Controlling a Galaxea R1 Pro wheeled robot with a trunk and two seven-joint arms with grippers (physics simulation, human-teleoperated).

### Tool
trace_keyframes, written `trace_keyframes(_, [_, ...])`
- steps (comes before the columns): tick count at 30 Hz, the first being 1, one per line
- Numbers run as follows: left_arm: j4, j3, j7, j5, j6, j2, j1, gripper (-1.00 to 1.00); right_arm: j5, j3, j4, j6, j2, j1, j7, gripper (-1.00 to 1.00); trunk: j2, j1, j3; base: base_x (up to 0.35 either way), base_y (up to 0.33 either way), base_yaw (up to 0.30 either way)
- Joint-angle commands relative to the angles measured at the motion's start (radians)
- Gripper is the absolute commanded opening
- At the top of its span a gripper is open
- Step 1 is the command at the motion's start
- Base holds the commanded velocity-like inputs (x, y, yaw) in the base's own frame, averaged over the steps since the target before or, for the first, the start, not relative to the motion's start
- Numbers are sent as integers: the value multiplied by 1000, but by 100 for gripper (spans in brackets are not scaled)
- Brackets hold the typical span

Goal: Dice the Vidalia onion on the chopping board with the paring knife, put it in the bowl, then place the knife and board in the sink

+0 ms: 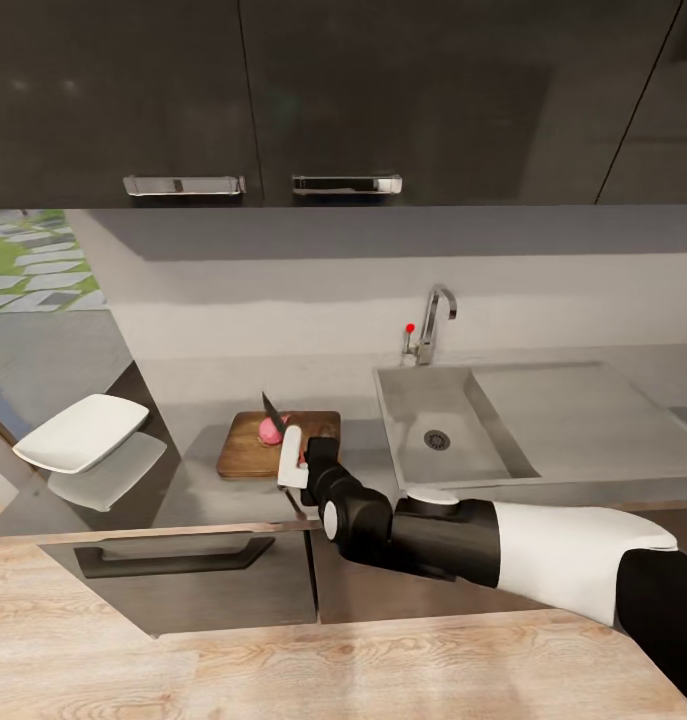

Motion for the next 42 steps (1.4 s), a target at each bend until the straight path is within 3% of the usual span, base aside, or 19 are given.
trace_keyframes(1, [-2,-8,10,2,-1,1,0,100,-9,5,-1,3,0,-2,-10,-100,-2,1,-2,0,0,0])
trace_keyframes(19, [4,-9,10,2,-1,2,0,100,-9,9,10,3,4,-2,-10,-100,-2,1,-2,44,0,0])
trace_keyframes(27, [10,-8,10,2,-1,3,0,100,-9,9,10,4,24,-2,-8,-100,-2,1,-2,30,19,0])
trace_keyframes(42, [12,-7,10,2,-1,2,0,100,-9,11,25,4,24,-2,-7,-100,-2,1,-2,40,21,0])
